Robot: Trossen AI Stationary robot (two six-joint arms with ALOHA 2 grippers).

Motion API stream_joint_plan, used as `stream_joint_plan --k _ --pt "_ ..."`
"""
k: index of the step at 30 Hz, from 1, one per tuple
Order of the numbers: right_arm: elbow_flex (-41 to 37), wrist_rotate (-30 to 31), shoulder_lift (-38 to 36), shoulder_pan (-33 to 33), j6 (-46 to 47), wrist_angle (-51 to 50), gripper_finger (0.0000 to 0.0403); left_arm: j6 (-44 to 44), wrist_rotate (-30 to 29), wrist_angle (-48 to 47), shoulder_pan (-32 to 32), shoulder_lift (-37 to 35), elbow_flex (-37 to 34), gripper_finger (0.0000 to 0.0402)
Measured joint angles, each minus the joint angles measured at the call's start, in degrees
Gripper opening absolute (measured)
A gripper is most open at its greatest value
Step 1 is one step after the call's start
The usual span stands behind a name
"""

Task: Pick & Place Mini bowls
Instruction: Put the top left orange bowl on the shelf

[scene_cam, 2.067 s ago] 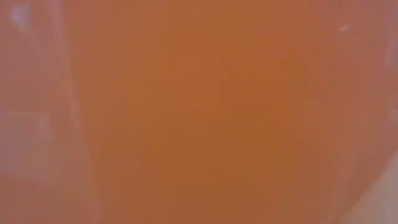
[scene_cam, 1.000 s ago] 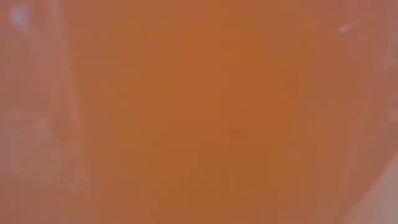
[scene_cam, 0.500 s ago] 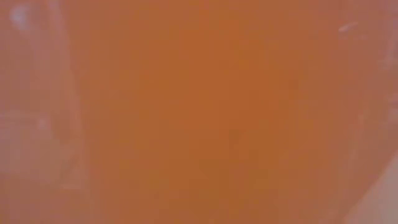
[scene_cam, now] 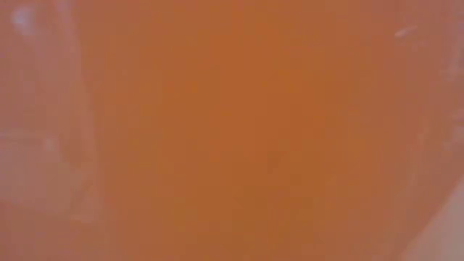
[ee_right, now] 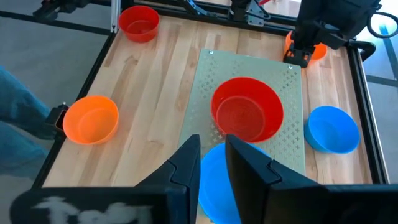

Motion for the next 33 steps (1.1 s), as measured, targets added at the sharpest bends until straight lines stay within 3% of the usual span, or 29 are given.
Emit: stream_joint_plan --k 18,33 --pt "0.0 0.0 0.0 0.0 0.0 0.0 0.0069 6.3 2.0 -12.7 -2.4 0.0 14.6 0.0000" --pt "0.0 0.0 0.0 0.0 0.0 0.0 0.0069 9.8 1.5 -31.9 -13.4 0.0 29.4 0.0000"
